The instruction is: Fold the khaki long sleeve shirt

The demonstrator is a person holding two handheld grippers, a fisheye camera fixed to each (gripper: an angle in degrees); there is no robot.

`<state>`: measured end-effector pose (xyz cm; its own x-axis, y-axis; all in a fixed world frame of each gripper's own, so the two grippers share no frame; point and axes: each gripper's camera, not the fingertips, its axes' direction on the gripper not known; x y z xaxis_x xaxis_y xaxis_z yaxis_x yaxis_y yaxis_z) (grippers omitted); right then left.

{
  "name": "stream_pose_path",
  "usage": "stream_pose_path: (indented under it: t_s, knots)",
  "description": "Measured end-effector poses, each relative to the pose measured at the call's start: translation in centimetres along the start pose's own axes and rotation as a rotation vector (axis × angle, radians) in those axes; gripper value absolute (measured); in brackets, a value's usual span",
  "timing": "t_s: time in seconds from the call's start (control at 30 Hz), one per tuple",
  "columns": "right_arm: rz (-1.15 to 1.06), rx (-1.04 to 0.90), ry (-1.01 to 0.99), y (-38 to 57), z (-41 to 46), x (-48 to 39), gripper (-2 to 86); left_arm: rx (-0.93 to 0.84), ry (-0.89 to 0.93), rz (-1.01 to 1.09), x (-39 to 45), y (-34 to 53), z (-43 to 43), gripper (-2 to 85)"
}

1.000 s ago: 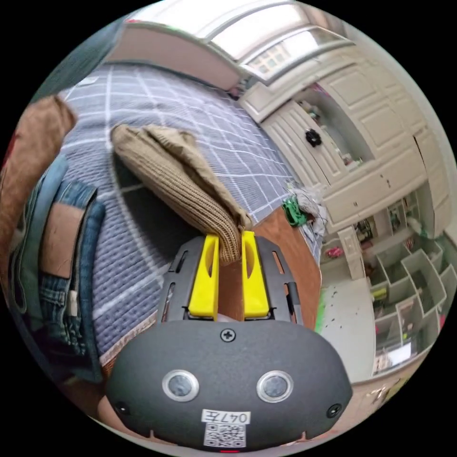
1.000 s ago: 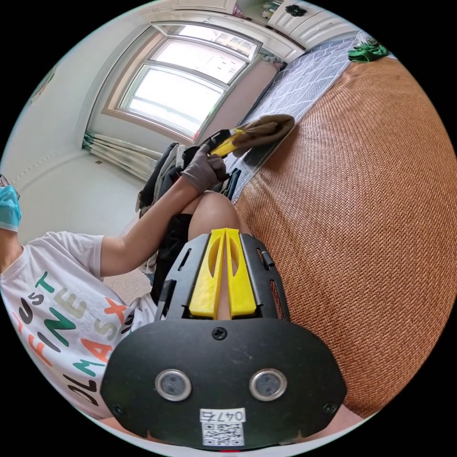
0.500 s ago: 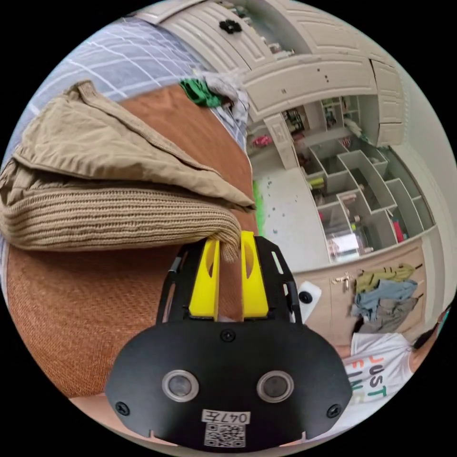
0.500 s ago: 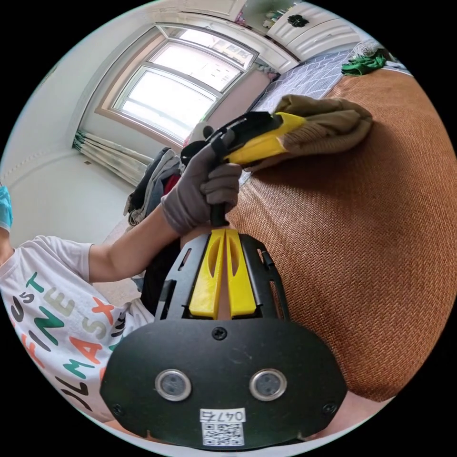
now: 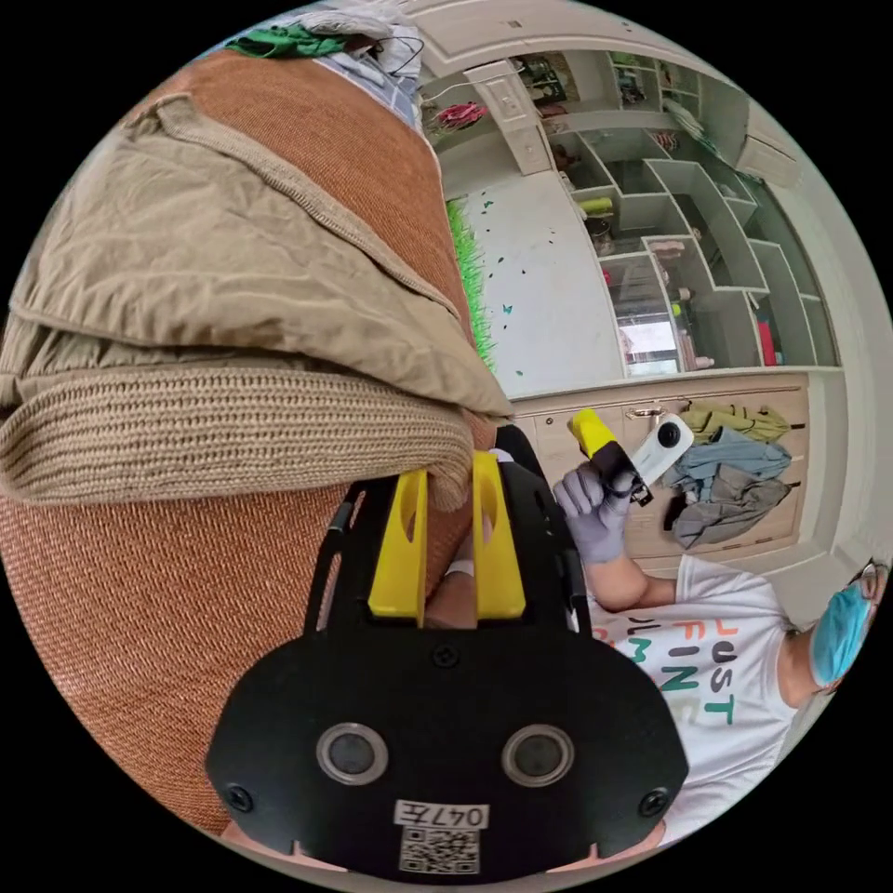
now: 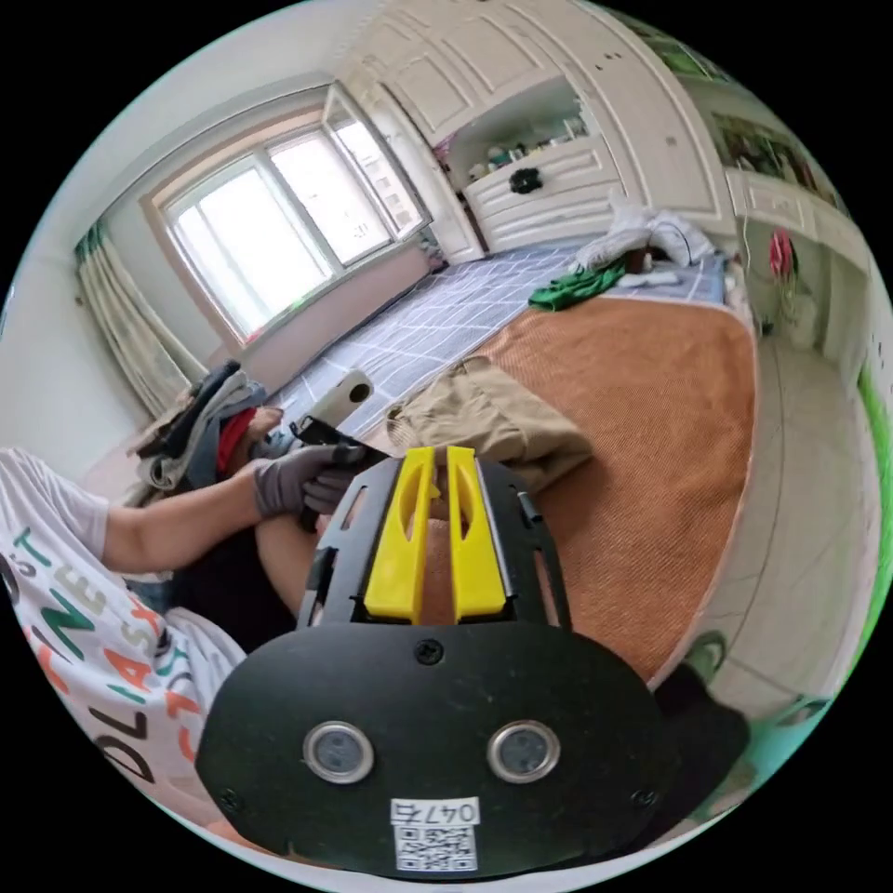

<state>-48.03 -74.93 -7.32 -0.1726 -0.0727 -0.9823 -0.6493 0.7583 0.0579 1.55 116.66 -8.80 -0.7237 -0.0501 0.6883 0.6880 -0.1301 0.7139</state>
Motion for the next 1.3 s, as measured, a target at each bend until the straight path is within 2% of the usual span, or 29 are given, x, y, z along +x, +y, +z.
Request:
stream_pose_path:
  t_s: [0.03, 0.1, 0.2, 0.37, 0.43, 0.47, 0.5, 0.57, 0.63, 0.73, 0.9, 1.0, 1.13, 1.2, 1.3]
  knots:
    - [-0.069, -0.012, 0.028, -0.7, -0.2, -0.5, 11.8, -0.004, 0.038, -0.012, -0.4, -0.8, -1.0, 7.9]
    - [-0.147, -0.079, 0.064, -2.0, 0.5, -1.6, 16.1, -0.01, 0.069, -0.013, -0.4, -1.8, -2.5, 8.2]
    - [-0.332, -0.159, 0.076, -3.9, 2.2, -4.4, 15.3, -0.027, 0.042, 0.031, 1.5, -2.9, -4.7, 10.6]
    - [-0.592, -0.292, 0.117, -7.0, 5.3, -7.8, 13.6, -0.173, 0.01, 0.098, 4.9, -3.3, -7.1, 11.3]
    - [-0.677, -0.413, 0.152, -8.1, 7.1, -8.8, 13.7, -0.226, 0.196, 0.277, 7.9, -2.4, -10.8, 9.3]
    - [-0.696, -0.44, 0.167, -8.3, 7.5, -9.0, 13.5, -0.198, 0.238, 0.309, 8.4, -2.0, -12.4, 8.9]
    - [-0.73, -0.483, 0.189, -8.5, 8.1, -9.5, 13.2, -0.084, 0.262, 0.319, 8.4, -1.0, -16.2, 8.9]
    - [-0.779, -0.512, 0.197, -8.6, 8.8, -10.4, 12.7, 0.118, 0.236, 0.227, 6.1, 0.8, -21.6, 9.5]
    - [-0.852, -0.54, 0.206, -8.7, 9.8, -11.7, 12.4, 0.388, 0.135, -0.067, 0.3, 4.8, -27.1, 10.3]
    - [-0.946, -0.605, 0.28, -8.4, 11.8, -13.2, 11.4, 0.485, -0.056, -0.385, -3.8, 9.9, -29.8, 13.4]
    - [-1.055, -0.659, 0.42, -7.7, 13.9, -14.3, 1.0, 0.464, -0.248, -0.525, -3.1, 13.1, -30.0, 18.3]
    - [-1.031, -0.638, 0.453, -7.8, 13.7, -14.1, 0.0, 0.416, -0.206, -0.539, -4.3, 14.4, -28.6, 16.7]
    - [-0.872, -0.657, 0.379, -8.1, 12.7, -12.8, -0.2, 0.432, -0.026, -0.548, -8.5, 16.5, -26.0, 10.1]
    - [-0.799, -0.666, 0.317, -7.9, 12.2, -12.4, -0.3, 0.422, -0.078, -0.513, -8.6, 16.5, -26.1, 9.2]
    - [-0.667, -0.608, 0.143, -7.7, 10.9, -12.1, 0.0, 0.438, -0.175, -0.348, -6.0, 15.8, -27.9, 10.8]
